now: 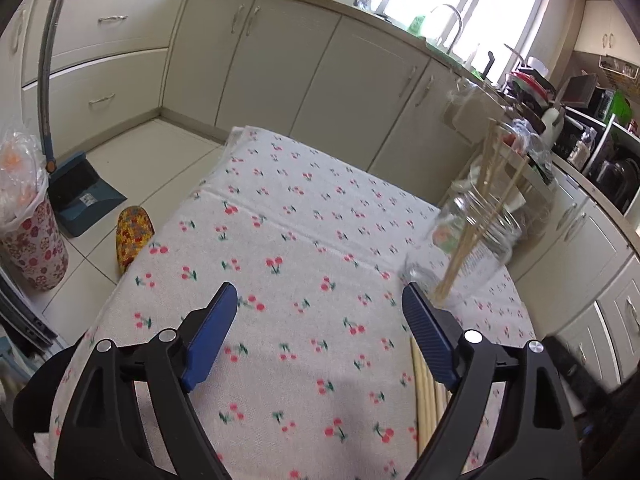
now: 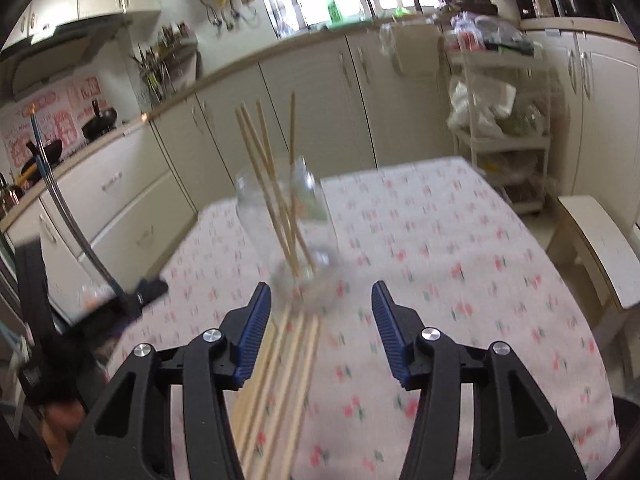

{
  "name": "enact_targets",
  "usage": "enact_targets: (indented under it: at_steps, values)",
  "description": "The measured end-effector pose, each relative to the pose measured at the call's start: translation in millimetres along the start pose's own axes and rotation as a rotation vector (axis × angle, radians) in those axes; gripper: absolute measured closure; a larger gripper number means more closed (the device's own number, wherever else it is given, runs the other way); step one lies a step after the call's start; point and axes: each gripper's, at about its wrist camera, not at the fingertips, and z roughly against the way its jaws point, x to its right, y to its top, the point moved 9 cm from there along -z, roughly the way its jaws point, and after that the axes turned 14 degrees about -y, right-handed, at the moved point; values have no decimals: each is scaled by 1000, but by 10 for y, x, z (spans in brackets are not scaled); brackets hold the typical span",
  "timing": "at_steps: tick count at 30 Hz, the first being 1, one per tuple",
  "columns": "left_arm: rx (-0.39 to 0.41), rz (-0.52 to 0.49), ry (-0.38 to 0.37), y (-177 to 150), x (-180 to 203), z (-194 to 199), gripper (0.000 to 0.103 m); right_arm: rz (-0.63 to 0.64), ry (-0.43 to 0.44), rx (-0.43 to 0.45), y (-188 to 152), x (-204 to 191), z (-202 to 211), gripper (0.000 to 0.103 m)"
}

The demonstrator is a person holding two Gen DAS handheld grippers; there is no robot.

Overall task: Organize utensils
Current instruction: 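Move the right gripper back toward the remaining chopsticks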

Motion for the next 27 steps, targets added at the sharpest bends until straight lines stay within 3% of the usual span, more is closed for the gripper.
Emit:
enact_targets:
  at_steps: [5, 11, 24, 26, 27]
  values:
    - [-47, -97, 24, -202, 263, 230, 22, 0, 6, -76, -354, 101, 114, 52]
    - [-55, -181, 27, -266, 612, 580, 21, -23, 2, -68, -416, 167, 373, 52]
    - [-18, -228, 36, -276, 891, 1156, 17, 5, -13, -79, -536, 177, 636, 52]
    - [-23, -225, 39, -301, 870, 1199, 17, 29, -15, -102, -572, 105, 512, 56]
    - [-24, -218, 41, -308, 851, 1218, 16, 37, -15, -118, -589, 72, 447, 65]
